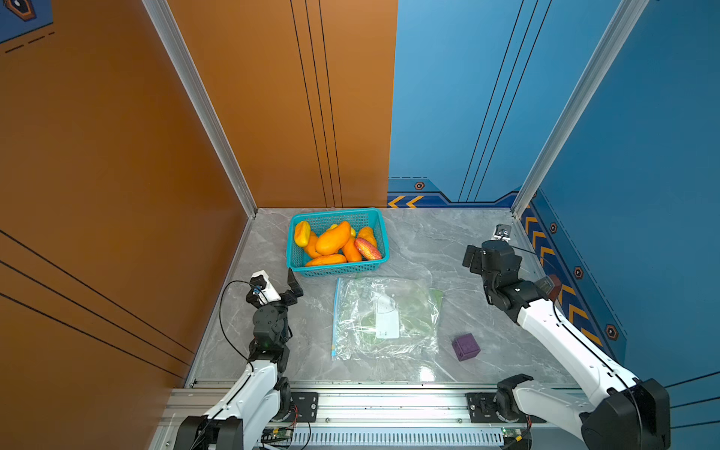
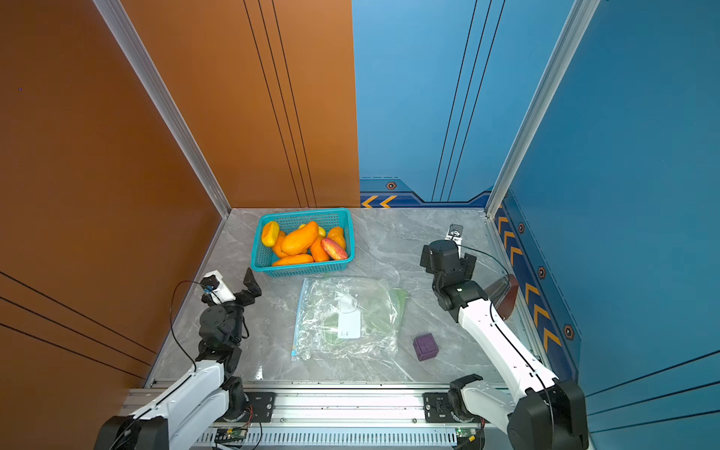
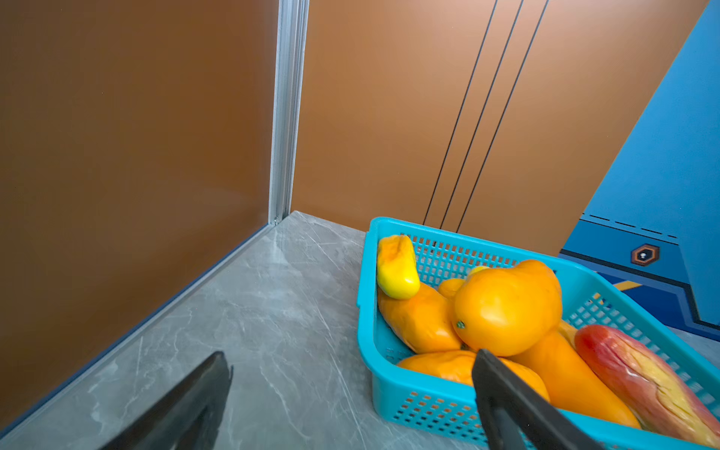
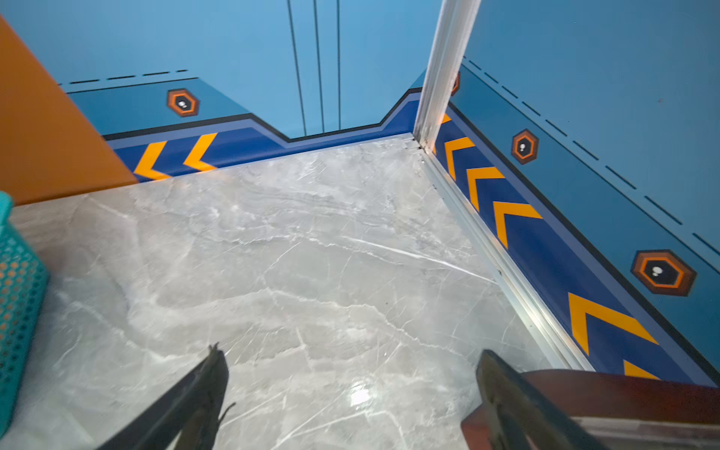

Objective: Place the mango in a zip-top bag and seal the zipper
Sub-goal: Move the zipper food storage bag.

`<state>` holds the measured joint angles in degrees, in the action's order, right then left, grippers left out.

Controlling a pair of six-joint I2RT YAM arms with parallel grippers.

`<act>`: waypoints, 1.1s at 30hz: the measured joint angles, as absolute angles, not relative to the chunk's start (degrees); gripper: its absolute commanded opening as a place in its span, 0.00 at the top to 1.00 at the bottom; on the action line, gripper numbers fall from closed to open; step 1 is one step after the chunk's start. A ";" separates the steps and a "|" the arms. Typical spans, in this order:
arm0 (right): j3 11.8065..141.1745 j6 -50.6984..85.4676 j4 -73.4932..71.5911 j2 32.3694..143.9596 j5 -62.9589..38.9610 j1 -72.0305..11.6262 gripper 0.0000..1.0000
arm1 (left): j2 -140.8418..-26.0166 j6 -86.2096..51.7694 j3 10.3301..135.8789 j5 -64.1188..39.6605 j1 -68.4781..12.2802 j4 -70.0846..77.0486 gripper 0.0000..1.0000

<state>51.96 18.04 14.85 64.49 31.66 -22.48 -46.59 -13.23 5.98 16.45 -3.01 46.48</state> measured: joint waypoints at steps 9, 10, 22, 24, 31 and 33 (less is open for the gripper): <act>59.00 25.21 28.23 68.82 34.00 -37.74 0.00 | -42.54 -23.31 15.92 12.80 -7.46 23.18 0.02; 59.40 25.89 29.47 69.80 33.41 -38.46 0.00 | -43.33 -24.56 17.26 12.23 -8.36 21.08 0.02; 58.08 30.96 40.99 71.00 18.72 -44.66 0.00 | -52.45 -35.24 27.57 9.76 -19.42 5.93 0.02; 56.86 31.33 41.63 71.13 16.58 -44.95 0.00 | -52.58 -36.69 27.57 9.76 -20.08 4.32 0.02; 55.90 31.18 41.01 76.25 13.17 -45.12 0.42 | -52.82 -38.92 27.70 10.02 -20.62 -2.11 0.02; 55.90 30.68 40.32 77.30 12.60 -45.12 0.76 | -52.88 -39.13 27.73 10.00 -20.71 -3.29 0.02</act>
<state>55.90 30.68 40.32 77.30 12.60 -45.12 -52.88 -39.13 27.73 10.00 -20.71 -3.29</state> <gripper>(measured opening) 0.561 0.981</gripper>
